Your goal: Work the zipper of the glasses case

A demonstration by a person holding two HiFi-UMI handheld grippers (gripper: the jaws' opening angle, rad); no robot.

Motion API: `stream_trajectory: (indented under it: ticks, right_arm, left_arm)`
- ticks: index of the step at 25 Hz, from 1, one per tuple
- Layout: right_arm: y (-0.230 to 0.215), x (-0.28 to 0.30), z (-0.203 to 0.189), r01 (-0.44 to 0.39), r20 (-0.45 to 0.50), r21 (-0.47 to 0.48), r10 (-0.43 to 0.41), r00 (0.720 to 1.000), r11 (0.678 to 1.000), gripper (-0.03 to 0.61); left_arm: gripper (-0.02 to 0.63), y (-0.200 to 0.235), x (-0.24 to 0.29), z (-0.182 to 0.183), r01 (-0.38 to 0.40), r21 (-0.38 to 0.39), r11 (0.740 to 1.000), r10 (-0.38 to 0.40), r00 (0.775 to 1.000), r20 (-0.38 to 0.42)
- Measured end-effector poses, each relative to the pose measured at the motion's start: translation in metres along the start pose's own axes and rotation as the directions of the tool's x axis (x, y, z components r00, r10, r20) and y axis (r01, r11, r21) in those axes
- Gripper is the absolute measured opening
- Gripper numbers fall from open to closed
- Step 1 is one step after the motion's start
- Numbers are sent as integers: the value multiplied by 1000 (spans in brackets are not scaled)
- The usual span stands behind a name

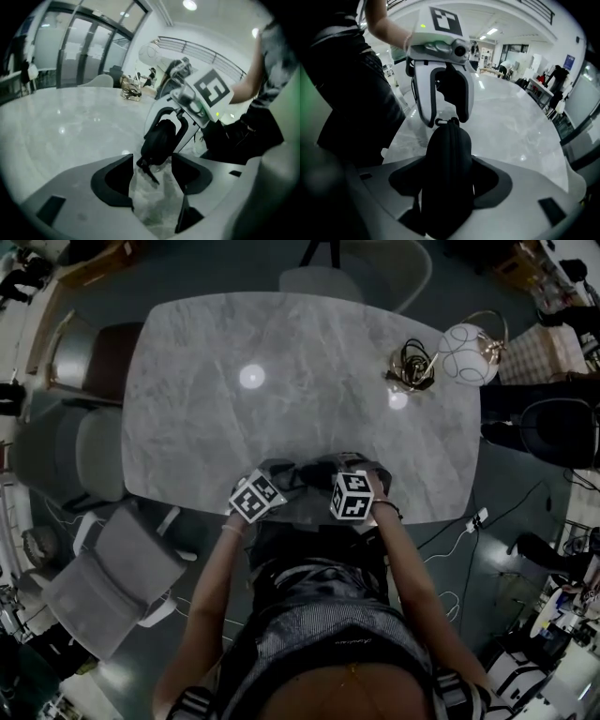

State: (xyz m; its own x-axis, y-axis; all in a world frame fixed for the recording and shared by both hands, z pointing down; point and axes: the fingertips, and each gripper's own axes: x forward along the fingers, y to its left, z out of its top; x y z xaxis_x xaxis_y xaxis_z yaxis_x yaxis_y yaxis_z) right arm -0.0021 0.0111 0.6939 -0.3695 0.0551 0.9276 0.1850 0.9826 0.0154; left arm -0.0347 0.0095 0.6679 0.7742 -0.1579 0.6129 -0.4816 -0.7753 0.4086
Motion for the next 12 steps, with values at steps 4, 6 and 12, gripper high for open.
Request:
stream_trajectory:
  ticks: [4, 6, 12]
  right_arm:
    - [-10, -29, 12, 77, 127, 35, -81, 989, 996, 318]
    - [-14, -43, 16, 89, 172, 76, -101, 980, 993, 318]
    - [-17, -64, 20, 78, 231, 161, -114, 966, 984, 318]
  left_arm:
    - [255, 1, -40, 16, 175, -322, 930, -68, 946, 318]
    - [255, -7, -56, 30, 363, -407, 838, -137, 863, 487]
    - [212, -11, -58, 44, 527, -468, 709, -141, 757, 638]
